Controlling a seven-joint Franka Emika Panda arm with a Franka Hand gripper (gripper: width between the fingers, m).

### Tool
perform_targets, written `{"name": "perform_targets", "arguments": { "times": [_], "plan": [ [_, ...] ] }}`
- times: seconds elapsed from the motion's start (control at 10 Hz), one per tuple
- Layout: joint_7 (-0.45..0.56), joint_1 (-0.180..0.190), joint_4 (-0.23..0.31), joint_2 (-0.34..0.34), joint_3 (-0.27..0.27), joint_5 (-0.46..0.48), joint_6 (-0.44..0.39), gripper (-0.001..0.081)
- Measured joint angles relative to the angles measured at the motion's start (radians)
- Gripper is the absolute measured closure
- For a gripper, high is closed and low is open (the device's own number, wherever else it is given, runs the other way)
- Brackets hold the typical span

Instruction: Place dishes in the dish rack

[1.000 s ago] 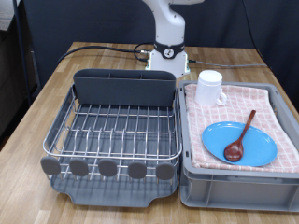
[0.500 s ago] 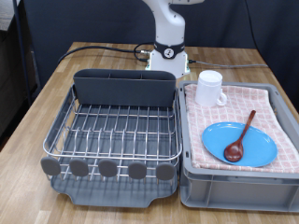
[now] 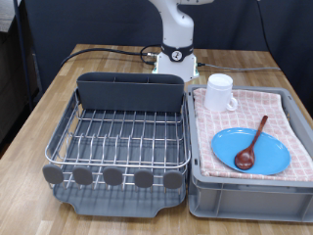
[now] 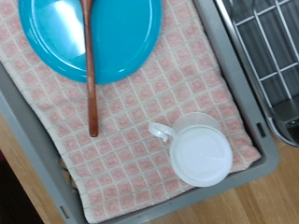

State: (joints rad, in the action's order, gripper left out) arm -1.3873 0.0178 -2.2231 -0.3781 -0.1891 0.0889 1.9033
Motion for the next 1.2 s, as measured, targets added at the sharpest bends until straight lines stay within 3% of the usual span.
{"name": "perform_targets", "arguments": {
  "times": [0.3,0.6,1.2],
  "plan": [
    [-0.07,0.002,0.051,0.072,-0.059,-0.031,0.025,0.0004],
    [-0.111,0.001,0.041,0.122,-0.104,-0.087,0.128,0.0004],
    [-0.115,-0.006,-0.149,0.246,-0.108,-0.116,0.508,0.0004]
  ]
}}
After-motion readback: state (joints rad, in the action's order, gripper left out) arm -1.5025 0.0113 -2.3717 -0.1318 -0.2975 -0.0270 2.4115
